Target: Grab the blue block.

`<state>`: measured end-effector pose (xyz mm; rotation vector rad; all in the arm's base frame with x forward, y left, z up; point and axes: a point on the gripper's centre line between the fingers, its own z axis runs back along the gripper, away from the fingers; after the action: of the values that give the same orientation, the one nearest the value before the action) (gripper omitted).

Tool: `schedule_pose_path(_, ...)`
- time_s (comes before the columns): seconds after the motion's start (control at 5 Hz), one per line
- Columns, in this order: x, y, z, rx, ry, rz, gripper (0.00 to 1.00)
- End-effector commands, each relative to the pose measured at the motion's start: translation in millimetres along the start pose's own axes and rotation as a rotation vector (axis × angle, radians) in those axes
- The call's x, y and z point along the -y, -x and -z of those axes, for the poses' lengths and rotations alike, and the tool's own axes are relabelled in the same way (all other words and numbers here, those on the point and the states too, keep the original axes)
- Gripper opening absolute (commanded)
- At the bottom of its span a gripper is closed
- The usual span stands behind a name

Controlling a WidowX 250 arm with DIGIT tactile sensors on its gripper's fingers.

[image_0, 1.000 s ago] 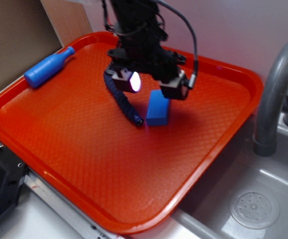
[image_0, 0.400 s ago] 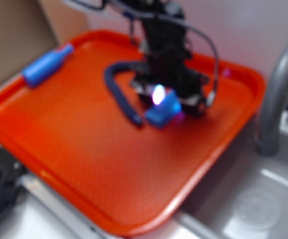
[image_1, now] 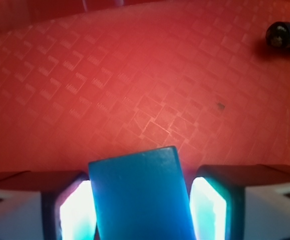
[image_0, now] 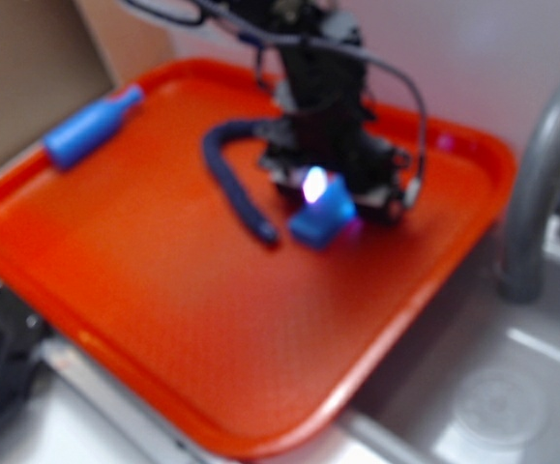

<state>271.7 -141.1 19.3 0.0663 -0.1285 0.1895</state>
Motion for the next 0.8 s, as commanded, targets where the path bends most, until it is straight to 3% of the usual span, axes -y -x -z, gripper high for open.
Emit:
schedule_pose_path(0.0, -34, 3, -70, -0.027, -0.078, 0.094, 0.00)
schedule_pose_path(0.4, -74, 31, -161, -0.006, 0.001, 0.008, 0.00)
schedule_pose_path(0.6, -94, 49, -200, 0.066, 0.086, -0.068, 0.00)
